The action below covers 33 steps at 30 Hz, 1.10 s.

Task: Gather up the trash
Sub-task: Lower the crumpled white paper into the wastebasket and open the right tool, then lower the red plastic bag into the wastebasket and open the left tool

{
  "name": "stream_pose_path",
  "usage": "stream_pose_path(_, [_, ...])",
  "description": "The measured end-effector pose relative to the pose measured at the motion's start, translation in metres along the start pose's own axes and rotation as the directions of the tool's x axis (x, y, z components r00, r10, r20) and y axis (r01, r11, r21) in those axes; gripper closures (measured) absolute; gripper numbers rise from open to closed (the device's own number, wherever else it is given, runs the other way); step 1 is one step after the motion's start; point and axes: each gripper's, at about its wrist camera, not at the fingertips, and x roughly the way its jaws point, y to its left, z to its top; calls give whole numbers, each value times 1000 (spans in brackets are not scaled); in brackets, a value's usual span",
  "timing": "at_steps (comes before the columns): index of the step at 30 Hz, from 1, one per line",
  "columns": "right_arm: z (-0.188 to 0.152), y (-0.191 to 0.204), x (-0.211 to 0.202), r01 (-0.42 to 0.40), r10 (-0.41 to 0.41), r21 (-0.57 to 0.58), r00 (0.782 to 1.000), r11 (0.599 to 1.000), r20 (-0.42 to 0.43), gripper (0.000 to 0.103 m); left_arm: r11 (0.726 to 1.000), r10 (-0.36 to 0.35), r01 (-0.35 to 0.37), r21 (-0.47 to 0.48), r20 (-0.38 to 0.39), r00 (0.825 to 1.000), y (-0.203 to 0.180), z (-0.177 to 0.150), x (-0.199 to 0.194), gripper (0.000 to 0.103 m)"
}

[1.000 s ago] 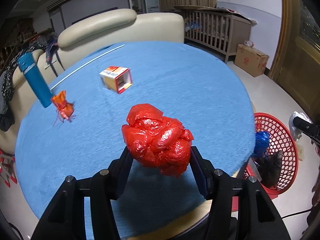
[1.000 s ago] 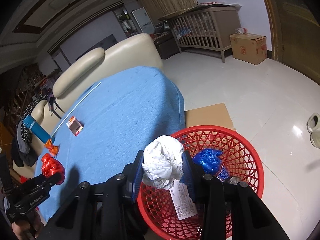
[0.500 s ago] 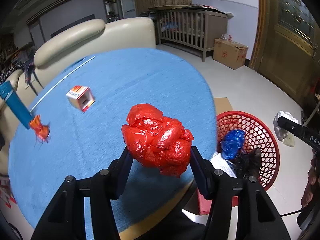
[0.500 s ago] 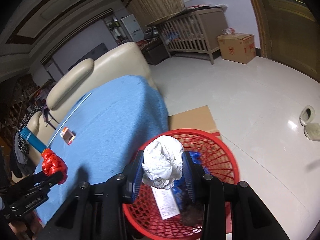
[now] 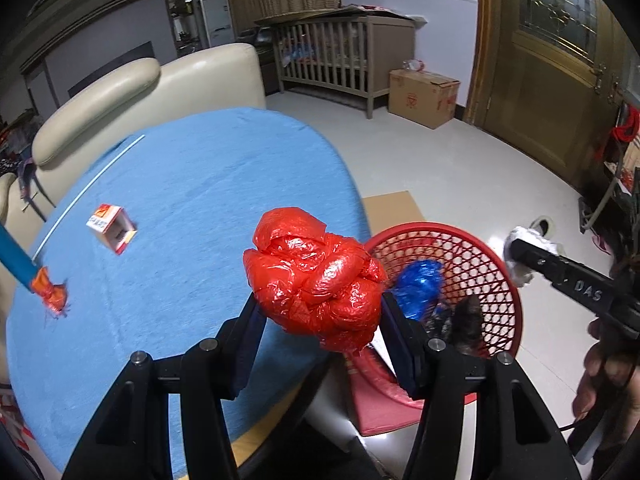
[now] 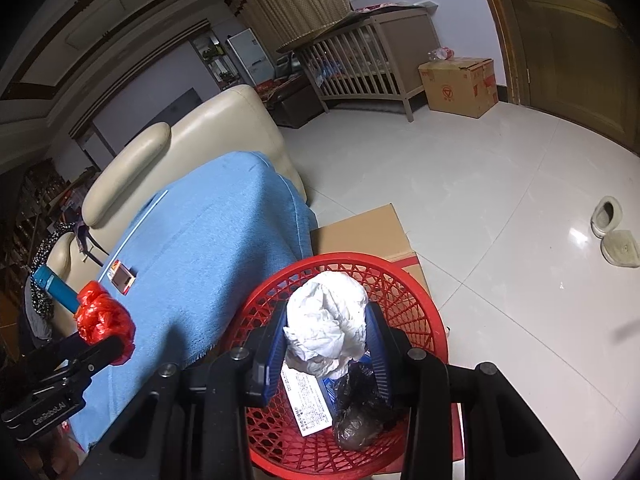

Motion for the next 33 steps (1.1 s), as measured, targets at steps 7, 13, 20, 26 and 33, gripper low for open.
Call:
stream_pose_path(7, [4,0,9,18,-18,-8,1000,1000,-8,60,1000,-9,9,25,2,1000,-12,1,2,44])
stream_pose_path(13, [6,-6,22,36,-35,17,999,999,-39,37,999,-16,17,34,-10,1000,-17,1,8,44])
stream_pose_path(20, [7,-8,9,28,-28,21,1000,999,1,37,998,-38,39,56,-32,999,-27,1,17,44])
stream_pose_path(26, [9,-12,1,20,-21,34,999,999,24,37,994,-85,89,58,-79,993,-36,3,30,44])
stream_pose_path(33, [12,-12,-7,13,-15,41,999,999,49,37,991,-111,118,69,-102,989,-51,5,37,44])
